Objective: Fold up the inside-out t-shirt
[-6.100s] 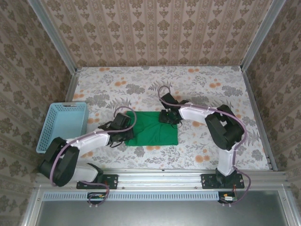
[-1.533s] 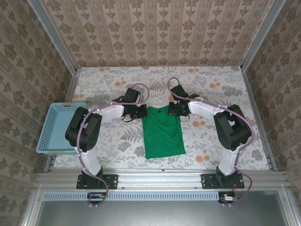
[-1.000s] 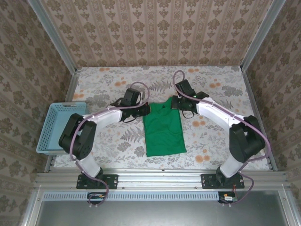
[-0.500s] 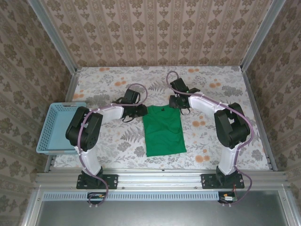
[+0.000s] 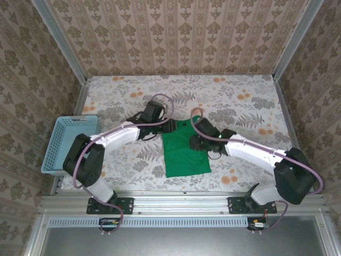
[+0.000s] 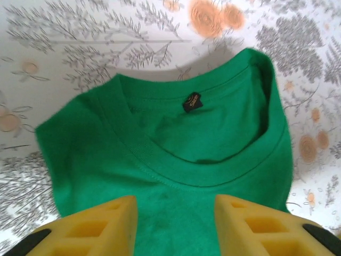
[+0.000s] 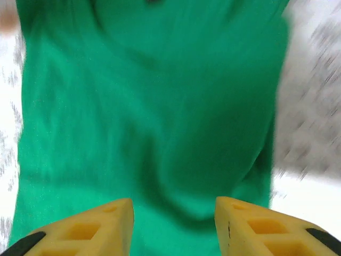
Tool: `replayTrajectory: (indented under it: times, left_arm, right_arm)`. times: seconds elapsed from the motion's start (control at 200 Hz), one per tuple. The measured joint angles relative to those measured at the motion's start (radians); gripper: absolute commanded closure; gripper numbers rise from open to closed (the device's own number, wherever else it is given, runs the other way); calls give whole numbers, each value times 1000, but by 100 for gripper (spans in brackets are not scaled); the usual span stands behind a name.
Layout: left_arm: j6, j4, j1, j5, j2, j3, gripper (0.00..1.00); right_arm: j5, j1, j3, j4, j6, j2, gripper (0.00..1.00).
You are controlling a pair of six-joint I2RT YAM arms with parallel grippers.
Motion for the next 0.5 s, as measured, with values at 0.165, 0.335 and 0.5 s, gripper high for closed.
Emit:
replayTrajectory:
  times: [0.165,0.335,0.5]
  left_arm:
    - [9,16,1,42,185,83,59]
    - [9,36,28,59,291,132,60]
    - [10,48,66,67,313,154,60]
  right_arm:
    - [23,109,-162,23,126,-63,56]
    - [60,182,-267,40,237,-72,60]
    - [89,204,-332,72,334,-115,66]
